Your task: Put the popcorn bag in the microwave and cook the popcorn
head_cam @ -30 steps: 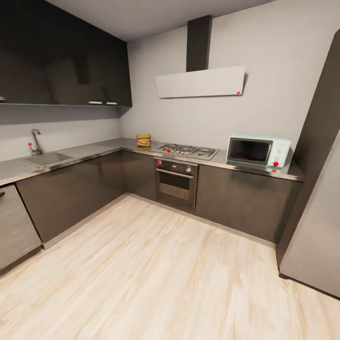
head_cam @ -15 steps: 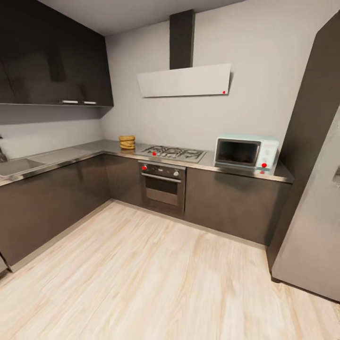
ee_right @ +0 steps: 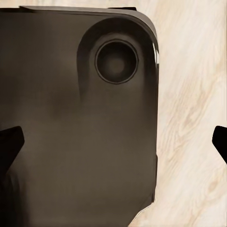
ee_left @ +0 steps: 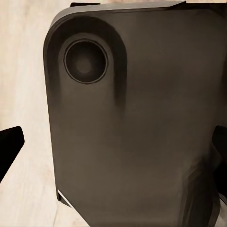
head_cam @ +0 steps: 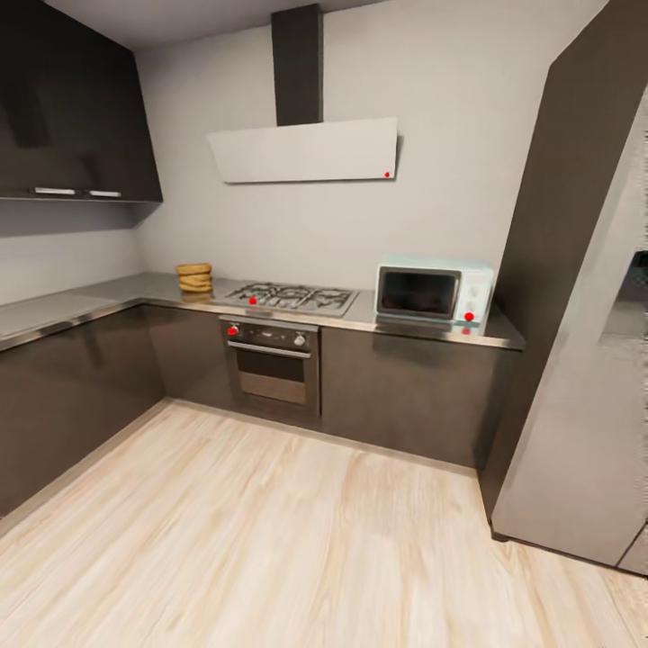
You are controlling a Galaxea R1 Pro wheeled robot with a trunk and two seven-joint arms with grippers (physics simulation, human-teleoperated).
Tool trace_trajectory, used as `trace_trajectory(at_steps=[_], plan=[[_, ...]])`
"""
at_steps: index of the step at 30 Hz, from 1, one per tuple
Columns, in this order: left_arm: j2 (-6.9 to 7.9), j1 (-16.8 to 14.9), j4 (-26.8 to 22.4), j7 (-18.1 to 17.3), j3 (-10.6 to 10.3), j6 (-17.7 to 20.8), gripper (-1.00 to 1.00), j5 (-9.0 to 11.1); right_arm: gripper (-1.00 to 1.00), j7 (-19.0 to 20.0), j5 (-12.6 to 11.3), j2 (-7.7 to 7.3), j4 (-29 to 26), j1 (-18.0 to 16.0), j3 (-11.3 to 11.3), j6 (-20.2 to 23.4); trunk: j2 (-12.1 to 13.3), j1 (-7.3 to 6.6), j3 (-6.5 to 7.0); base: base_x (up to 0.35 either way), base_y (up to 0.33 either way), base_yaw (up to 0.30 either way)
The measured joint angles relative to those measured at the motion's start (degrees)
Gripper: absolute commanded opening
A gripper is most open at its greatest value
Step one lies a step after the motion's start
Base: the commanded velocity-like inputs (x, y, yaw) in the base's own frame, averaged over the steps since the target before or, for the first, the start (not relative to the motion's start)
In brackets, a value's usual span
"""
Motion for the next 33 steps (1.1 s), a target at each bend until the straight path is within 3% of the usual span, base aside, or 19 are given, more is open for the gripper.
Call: trace_trajectory(at_steps=[7,33], plan=[[0.01,0.00,0.00,0.00,0.07,-0.13,1.00,0.00,1.00,0.02,0.18,0.00,0.00,0.00,0.00,0.00,0.00,0.00,0.00,0.322,0.000,-0.210],[0.01,0.00,0.00,0.00,0.08,-0.04,1.00,0.24,1.00,-0.06,0.56,0.00,0.00,-0.01,0.12,-0.08,0.00,0.00,0.00,0.322,0.115,-0.003]])
